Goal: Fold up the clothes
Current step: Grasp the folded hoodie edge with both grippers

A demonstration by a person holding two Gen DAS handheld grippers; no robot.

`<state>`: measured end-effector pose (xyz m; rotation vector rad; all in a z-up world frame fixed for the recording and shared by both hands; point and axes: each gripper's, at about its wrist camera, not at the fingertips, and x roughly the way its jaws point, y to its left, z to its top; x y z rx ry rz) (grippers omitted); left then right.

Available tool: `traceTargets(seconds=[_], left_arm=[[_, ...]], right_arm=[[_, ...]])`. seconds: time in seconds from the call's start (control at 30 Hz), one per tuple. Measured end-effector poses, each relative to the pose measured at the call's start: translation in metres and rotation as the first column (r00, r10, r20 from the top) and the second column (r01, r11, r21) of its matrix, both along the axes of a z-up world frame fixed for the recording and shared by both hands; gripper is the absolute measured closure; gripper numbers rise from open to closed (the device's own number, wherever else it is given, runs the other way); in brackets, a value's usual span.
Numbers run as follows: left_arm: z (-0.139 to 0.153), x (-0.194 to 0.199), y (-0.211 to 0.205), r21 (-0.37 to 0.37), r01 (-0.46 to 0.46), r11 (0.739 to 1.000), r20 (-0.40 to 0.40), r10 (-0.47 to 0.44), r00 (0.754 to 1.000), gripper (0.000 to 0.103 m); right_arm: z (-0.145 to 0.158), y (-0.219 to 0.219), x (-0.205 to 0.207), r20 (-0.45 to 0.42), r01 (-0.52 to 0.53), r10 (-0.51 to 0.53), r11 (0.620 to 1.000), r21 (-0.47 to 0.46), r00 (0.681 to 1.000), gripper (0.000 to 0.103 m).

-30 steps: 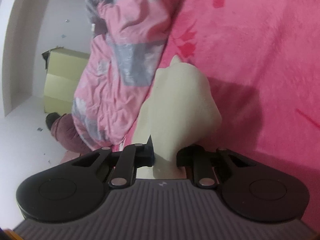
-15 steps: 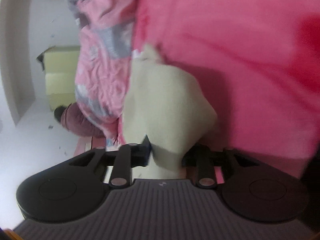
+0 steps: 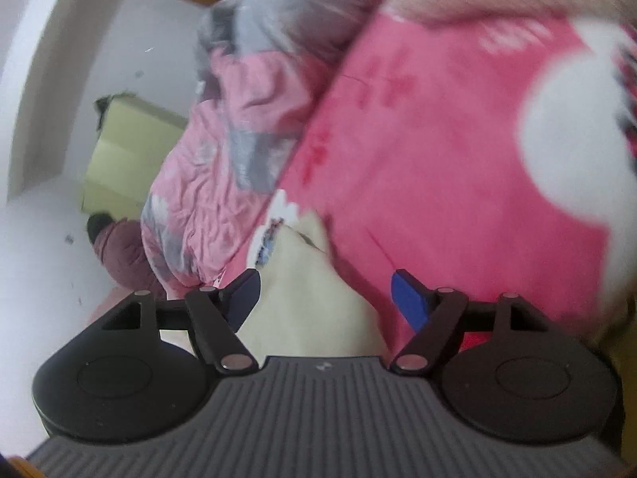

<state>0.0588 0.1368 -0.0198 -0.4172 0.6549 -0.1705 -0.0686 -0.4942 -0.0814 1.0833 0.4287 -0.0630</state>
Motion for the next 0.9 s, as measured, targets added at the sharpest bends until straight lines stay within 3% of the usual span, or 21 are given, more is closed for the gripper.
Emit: traceTargets(seconds=[0.1, 0.2, 0.33, 0.5, 0.63, 0.8, 0.9], left_arm=[[0.0, 0.03, -0.019, 0.015, 0.071, 0.997, 0.001, -0.071, 0.997, 0.035], [-0.003, 0.055, -0.041, 0.087, 0.14, 0.986, 0.002, -0.141, 0.99, 0.035], [-0.01, 0.072, -0.059, 0.17, 0.212, 0.962, -0.013, -0.213, 0.977, 0.037], [-0.021, 0.084, -0.061, 0.166, 0.243, 0.956, -0.041, -0.239, 0.97, 0.042], [-0.026, 0.089, -0.058, 0.177, 0.254, 0.951, -0.043, -0.25, 0.967, 0.043], [-0.028, 0.1, -0.058, 0.193, 0.259, 0.946, -0.05, -0.254, 0.966, 0.044], [-0.03, 0.108, -0.059, 0.193, 0.263, 0.945, -0.056, -0.257, 0.965, 0.044]], right_arm=[[0.02, 0.011, 0.045, 0.023, -0.101, 0.106, 0.983, -0.151, 0.994, 0.03], [0.034, 0.029, 0.096, 0.014, -0.213, 0.228, 0.927, -0.309, 0.974, 0.03], [0.04, 0.046, 0.161, -0.067, -0.343, 0.353, 0.818, -0.461, 0.933, 0.034], [0.032, 0.066, 0.207, -0.197, -0.466, 0.439, 0.669, -0.579, 0.876, 0.047], [0.029, 0.064, 0.209, -0.222, -0.476, 0.435, 0.661, -0.58, 0.873, 0.062], [0.026, 0.063, 0.212, -0.251, -0.488, 0.427, 0.651, -0.581, 0.869, 0.061], [0.024, 0.061, 0.214, -0.268, -0.495, 0.423, 0.646, -0.581, 0.866, 0.051]])
